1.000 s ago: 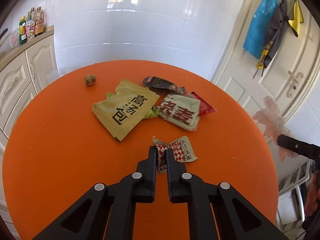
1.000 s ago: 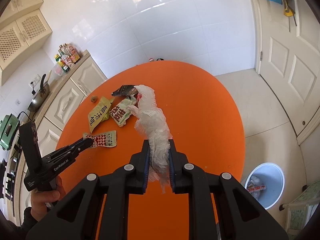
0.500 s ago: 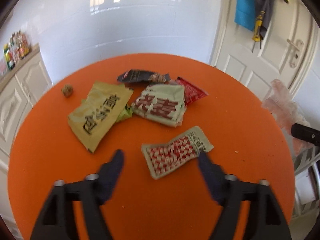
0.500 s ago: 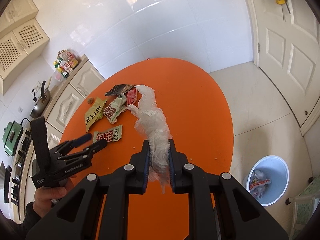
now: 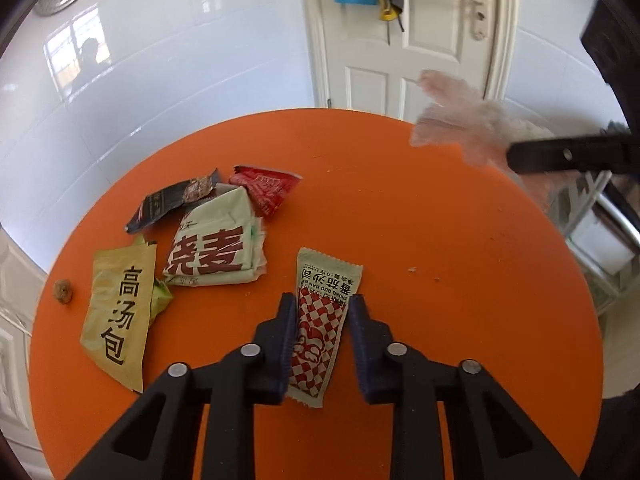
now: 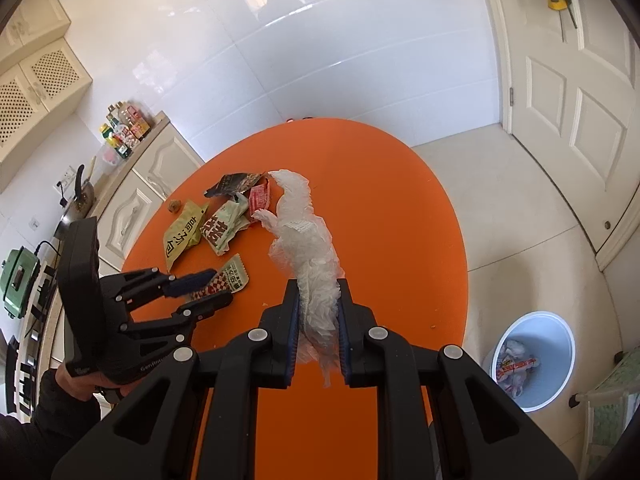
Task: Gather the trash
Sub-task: 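Lift the wrapper with the left tool while the right tool carries the tissue toward the bin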
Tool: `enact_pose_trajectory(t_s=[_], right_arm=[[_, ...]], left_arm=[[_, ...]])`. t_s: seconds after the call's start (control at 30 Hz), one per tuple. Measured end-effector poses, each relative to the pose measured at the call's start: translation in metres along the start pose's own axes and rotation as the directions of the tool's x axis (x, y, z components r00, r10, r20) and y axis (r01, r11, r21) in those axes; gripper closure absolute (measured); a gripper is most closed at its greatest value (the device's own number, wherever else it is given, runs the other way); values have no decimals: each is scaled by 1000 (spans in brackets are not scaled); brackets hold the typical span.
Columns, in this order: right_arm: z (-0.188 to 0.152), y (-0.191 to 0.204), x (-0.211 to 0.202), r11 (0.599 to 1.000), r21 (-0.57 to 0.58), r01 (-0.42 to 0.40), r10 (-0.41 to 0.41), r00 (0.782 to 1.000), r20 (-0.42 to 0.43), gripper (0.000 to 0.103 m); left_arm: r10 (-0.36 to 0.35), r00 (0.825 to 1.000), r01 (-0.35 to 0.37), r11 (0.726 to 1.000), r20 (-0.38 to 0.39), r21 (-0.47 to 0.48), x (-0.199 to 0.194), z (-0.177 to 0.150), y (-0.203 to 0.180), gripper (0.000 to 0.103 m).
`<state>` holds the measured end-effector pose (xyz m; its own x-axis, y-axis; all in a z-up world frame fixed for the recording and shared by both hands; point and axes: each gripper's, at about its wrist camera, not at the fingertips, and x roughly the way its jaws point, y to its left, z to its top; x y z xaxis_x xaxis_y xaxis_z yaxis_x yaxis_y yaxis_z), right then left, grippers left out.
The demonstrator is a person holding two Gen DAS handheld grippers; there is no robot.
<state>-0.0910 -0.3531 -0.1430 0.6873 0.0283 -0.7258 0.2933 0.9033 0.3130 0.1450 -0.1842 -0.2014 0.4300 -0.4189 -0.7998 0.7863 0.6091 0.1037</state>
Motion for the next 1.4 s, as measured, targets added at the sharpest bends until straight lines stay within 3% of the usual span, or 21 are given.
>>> enact_pose_trajectory(t_s=[0.07, 0.27, 0.57, 0.77, 0.97, 1.17, 1.3, 1.4], right_arm=[[0, 2, 0, 1000, 2, 4, -4, 1000, 1, 87], [0, 3, -1, 1000, 3, 3, -3, 1000, 4, 87], [-1, -4, -8, 1000, 15, -6, 6, 1000, 18, 87], [-2, -11, -20, 999, 34, 3, -5, 999, 43, 87], [-1, -34, -52, 997, 73, 33, -41, 993, 107, 87], [0, -86, -105, 982, 155, 110, -138, 973, 185, 87], [-6, -133, -134, 957, 227, 183, -229, 952, 200, 87], [-15, -172, -144, 930, 287, 230, -289, 940, 183, 87]], left_arm=[[-5, 1000, 5, 1000, 4, -28, -1, -1, 0, 97], [-54, 998, 60, 985, 40, -161, -16, -9, 3, 103], [-67, 995, 83, 969, 75, -235, -31, 0, -4, 103], [-63, 990, 91, 968, 125, -234, -44, 18, -9, 103], [-100, 973, 144, 966, 206, -213, -57, 58, -26, 103], [-205, 941, 251, 957, 271, -146, -55, 115, -64, 103], [-286, 921, 320, 943, 263, -95, -34, 153, -96, 103], [-359, 909, 384, 920, 213, -85, -2, 177, -117, 103]])
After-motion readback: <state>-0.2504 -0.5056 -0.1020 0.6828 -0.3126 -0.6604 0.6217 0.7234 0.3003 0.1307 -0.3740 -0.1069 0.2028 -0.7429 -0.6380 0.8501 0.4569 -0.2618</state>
